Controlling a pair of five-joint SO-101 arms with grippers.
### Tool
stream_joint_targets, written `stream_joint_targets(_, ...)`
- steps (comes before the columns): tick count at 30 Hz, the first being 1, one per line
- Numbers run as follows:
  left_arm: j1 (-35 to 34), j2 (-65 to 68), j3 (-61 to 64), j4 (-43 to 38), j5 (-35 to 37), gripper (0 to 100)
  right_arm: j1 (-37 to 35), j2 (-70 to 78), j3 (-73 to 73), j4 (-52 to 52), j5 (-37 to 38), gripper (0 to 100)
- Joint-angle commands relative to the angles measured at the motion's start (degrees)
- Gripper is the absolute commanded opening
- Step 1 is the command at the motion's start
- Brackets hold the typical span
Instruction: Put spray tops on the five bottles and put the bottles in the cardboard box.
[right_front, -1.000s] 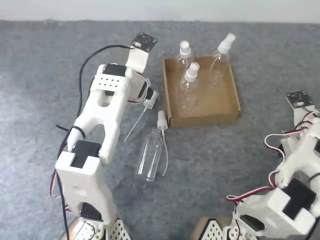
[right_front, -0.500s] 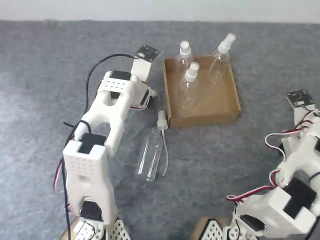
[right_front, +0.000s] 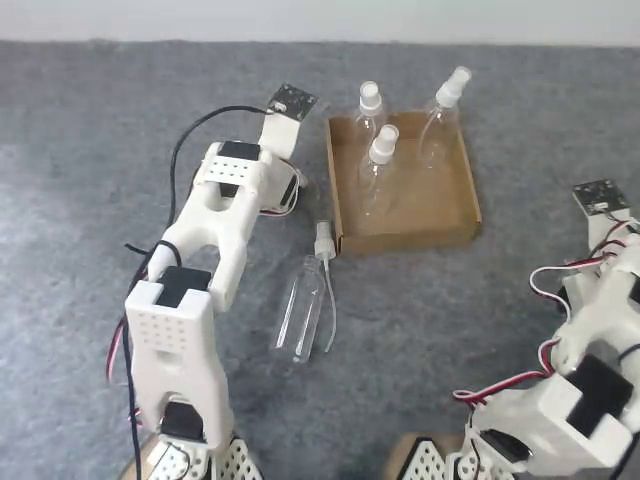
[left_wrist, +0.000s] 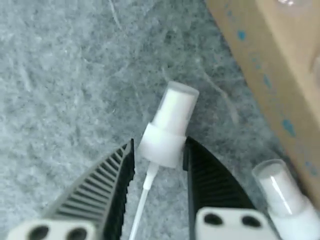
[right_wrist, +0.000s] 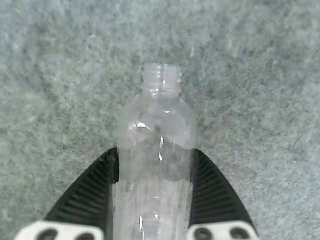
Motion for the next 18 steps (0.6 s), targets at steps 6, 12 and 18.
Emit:
stream_joint_targets(6, 2.37, -0.53, -2.59, -2.64, 0.44, 15, -0.4, 0.04, 0.7, -0.57, 0.62, 0.7)
stream_joint_targets(12, 2.02, 3.08, -3.47, -2.37, 0.7, 14, -0.31, 0.22, 0.79, -0.57, 0.62, 0.7)
stream_joint_targets(18, 0.18, 3.08, -9.45, 6.33, 0.7, 5, 0.92, -0.04, 0.79, -0.57, 0.62, 0.7)
